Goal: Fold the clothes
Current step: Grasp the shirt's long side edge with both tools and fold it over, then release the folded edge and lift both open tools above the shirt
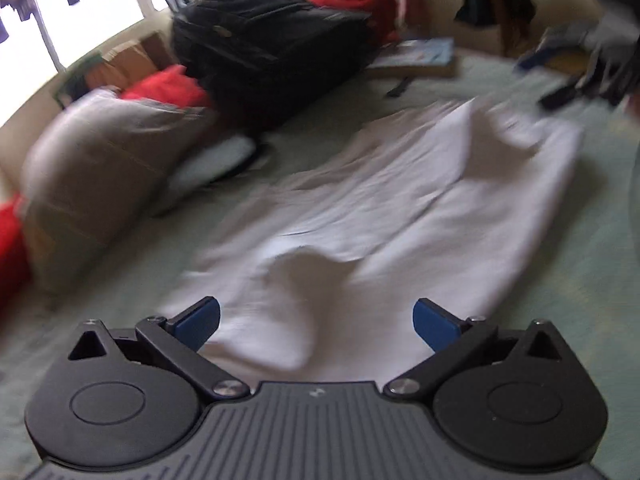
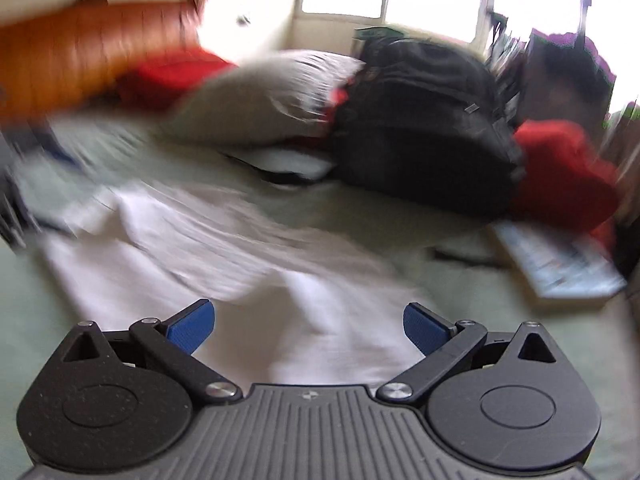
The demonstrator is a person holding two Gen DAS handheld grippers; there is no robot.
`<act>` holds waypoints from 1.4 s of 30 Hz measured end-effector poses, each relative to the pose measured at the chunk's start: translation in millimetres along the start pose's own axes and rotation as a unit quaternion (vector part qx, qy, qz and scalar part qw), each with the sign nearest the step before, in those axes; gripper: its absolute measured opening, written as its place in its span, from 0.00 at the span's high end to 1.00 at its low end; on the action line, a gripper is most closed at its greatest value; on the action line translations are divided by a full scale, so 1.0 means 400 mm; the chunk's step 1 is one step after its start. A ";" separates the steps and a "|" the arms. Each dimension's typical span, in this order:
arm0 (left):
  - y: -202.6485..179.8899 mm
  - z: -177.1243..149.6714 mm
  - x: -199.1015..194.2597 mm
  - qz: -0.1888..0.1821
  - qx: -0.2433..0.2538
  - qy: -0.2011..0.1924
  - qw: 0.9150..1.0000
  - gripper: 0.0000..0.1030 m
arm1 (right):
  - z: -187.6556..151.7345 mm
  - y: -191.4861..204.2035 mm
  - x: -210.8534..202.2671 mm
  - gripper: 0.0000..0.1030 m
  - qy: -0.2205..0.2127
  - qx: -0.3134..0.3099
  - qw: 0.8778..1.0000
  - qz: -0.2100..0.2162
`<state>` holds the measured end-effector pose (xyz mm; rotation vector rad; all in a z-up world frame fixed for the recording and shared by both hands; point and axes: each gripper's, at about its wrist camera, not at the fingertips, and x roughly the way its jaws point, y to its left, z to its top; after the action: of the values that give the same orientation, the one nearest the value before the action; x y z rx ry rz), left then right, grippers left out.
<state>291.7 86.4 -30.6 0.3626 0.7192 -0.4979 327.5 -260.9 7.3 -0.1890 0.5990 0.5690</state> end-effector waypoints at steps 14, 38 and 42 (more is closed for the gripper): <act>0.050 -0.001 0.131 -0.102 -0.134 0.000 0.986 0.01 | -0.036 -0.005 0.188 0.03 0.065 0.117 0.985 0.111; 0.138 0.099 0.106 0.013 -0.087 -0.033 0.996 0.01 | 0.113 -0.121 0.168 0.03 0.001 0.073 0.997 0.006; 0.074 0.036 0.080 -0.023 -0.059 -0.017 0.998 0.01 | 0.055 -0.071 0.136 0.03 0.015 0.024 0.999 0.031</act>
<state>336.2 94.1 -38.7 0.2284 0.7217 -0.5009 390.8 -252.6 -6.1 -0.1338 0.6498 0.6119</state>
